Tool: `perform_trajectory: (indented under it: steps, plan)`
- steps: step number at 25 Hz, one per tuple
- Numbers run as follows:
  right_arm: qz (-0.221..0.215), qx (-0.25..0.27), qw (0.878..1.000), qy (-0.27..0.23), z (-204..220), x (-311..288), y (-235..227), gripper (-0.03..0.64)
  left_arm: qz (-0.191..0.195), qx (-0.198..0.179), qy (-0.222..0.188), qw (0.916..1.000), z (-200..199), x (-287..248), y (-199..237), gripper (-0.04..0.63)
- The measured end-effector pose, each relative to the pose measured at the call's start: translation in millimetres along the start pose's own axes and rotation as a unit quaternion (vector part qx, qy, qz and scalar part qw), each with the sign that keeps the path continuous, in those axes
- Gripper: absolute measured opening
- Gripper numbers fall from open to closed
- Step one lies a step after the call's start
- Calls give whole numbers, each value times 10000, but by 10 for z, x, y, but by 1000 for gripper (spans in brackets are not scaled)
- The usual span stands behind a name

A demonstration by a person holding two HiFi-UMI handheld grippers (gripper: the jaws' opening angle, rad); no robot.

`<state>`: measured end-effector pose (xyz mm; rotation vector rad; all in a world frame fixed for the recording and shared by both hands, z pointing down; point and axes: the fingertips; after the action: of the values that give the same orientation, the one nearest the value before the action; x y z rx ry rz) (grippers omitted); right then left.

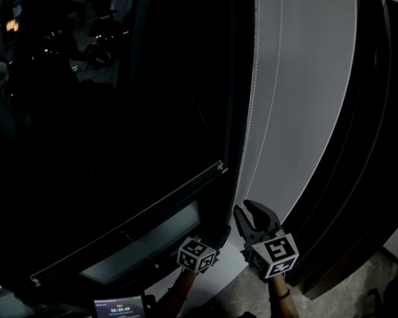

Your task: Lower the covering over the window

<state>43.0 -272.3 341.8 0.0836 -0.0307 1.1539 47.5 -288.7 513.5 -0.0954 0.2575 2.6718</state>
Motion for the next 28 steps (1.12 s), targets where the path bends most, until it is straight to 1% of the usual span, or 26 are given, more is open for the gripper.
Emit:
perform_trajectory:
  steps: [2, 3, 5, 6, 8, 9, 11, 12, 13, 14, 17, 19, 22, 24, 26, 28]
  plan:
    - [-51, 58, 9999, -86, -131, -91, 0, 94, -21, 111, 410, 9991, 318, 4, -17, 3]
    - [-43, 96, 9999, -118, -182, -130, -4, 94, -32, 167, 682, 9975, 502, 20, -32, 3]
    - [-40, 146, 9998, -155, -252, -186, -12, 94, -41, 327, 1254, 9916, 897, 85, -83, 3]
    - [-95, 139, 9997, -169, -290, -204, 8, 92, -34, 449, 1471, 9881, 1086, 134, -117, 3]
    - [-284, 65, 9993, -247, -401, -226, 98, 92, -39, 747, 1680, 9829, 1403, 245, -168, 3]
    - [-360, 30, 9989, -302, -458, -233, 146, 92, -55, 875, 1688, 9817, 1503, 290, -181, 3]
    - [-435, 64, 9984, -362, -526, -240, 218, 91, -76, 1012, 1635, 9813, 1563, 335, -193, 3]
    - [-437, 112, 9983, -369, -543, -241, 243, 76, -75, 1026, 1634, 9812, 1560, 336, -195, 3]
    - [-421, 133, 9983, -386, -553, -240, 256, 36, -58, 1011, 1637, 9813, 1557, 324, -193, 3]
    - [-392, 96, 9983, -419, -557, -236, 258, 28, -44, 991, 1634, 9816, 1551, 314, -185, 3]
    - [-265, -185, 9979, -563, -530, -212, 188, 24, -147, 1107, 1586, 9810, 1484, 375, -142, 3]
    - [-190, -160, 9974, -670, -482, -206, 119, 22, -213, 1228, 1491, 9809, 1444, 422, -119, 3]
    - [-89, -187, 9966, -802, -466, -224, 70, 21, -196, 1098, 1329, 9848, 1473, 445, -124, 3]
    - [-38, -220, 9963, -831, -457, -233, 14, 21, -196, 1112, 1212, 9862, 1451, 467, -161, 8]
    - [34, -207, 9961, -854, -437, -225, -62, 21, -268, 1256, 1068, 9859, 1445, 500, -147, 31]
    - [178, -281, 9971, -678, -316, -214, -119, 21, -310, 1304, 915, 9867, 1389, 536, -109, 52]
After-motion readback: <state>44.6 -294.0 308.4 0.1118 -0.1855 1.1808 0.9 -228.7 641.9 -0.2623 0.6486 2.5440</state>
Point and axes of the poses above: the fingertips, and each gripper's own axes: x backward along the fingers, y to its left, z out of its underside, and after that the axes turned 7 degrees about z, right-handed
